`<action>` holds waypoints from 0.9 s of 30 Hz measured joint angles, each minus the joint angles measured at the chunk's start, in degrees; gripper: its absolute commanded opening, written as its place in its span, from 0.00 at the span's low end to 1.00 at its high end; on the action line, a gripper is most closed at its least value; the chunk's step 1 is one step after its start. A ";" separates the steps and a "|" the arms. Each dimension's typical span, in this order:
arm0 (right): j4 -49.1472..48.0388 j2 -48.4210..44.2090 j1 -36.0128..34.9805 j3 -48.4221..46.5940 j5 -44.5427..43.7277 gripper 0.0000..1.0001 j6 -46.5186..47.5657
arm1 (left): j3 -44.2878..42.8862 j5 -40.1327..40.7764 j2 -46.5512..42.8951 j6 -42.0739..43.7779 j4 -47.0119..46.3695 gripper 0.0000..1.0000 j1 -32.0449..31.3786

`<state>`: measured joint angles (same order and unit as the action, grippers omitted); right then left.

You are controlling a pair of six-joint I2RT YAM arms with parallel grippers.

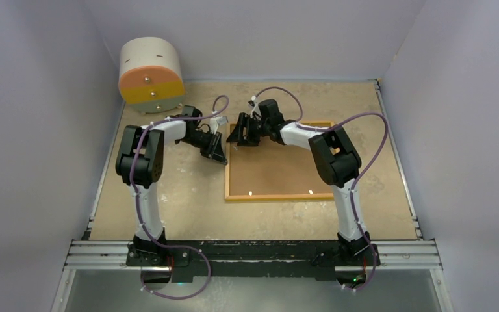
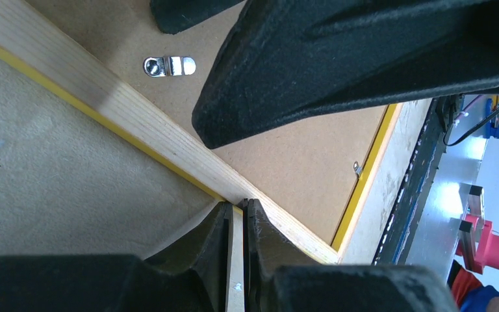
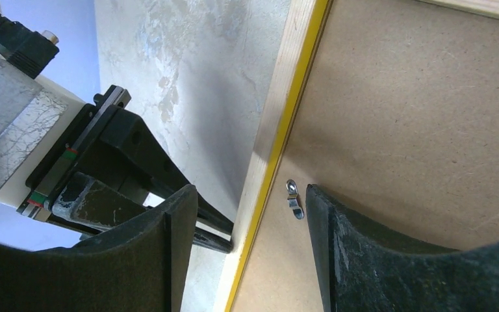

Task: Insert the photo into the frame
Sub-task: Install the photo frame at the center of the board.

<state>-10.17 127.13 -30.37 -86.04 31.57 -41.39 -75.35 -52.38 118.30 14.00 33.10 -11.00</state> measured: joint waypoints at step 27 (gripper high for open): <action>1.64 0.09 -1.62 -0.42 1.20 0.63 -0.22 | 0.26 0.76 -0.68 0.13 -0.02 0.08 -0.09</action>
<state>-8.54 127.22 -31.99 -86.46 32.77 -41.60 -75.09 -51.62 117.62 14.13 33.08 -11.09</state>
